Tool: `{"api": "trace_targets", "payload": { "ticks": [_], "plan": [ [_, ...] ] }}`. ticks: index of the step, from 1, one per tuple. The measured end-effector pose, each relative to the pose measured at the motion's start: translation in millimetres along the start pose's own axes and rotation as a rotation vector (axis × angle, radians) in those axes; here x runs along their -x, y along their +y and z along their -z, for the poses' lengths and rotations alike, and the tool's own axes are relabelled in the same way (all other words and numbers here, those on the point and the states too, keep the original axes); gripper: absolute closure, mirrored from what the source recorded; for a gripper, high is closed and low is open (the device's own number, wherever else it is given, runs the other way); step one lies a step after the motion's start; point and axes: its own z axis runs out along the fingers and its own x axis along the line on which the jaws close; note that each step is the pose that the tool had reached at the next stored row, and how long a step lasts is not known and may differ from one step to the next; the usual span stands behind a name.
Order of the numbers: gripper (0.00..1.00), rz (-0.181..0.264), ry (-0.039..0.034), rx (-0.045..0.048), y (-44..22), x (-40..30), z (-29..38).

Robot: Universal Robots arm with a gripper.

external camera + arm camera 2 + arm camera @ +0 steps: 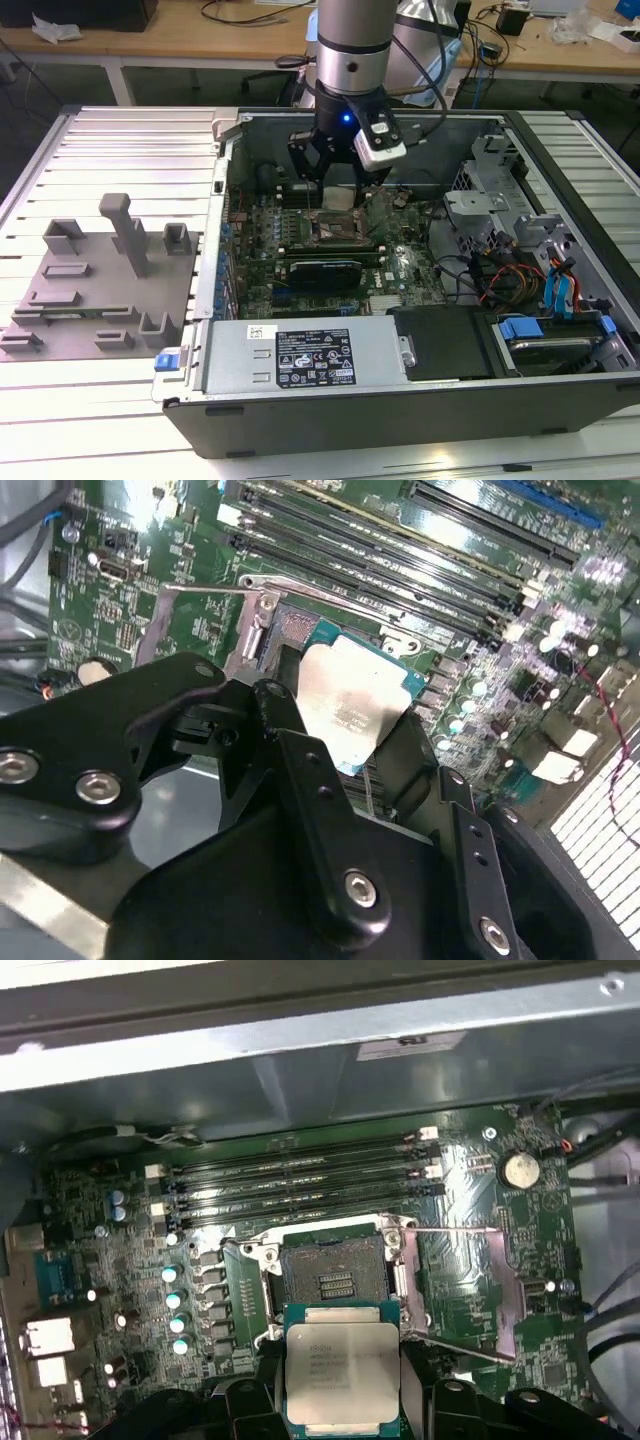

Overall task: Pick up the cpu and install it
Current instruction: 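Place the cpu into insertion slot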

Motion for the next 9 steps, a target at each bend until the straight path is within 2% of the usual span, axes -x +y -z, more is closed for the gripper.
{"api": "trace_targets", "payload": {
  "ticks": [5,7,9],
  "plan": [
    [0.45,-0.144,0.0033,-0.0029,0.0,0.0,-0.4],
    [0.45,-0.186,0.0042,-0.0037,0.0,0.0,-0.4],
    [0.45,-0.206,0.0047,-0.0041,0.0,0.0,-0.4]
  ]
}}
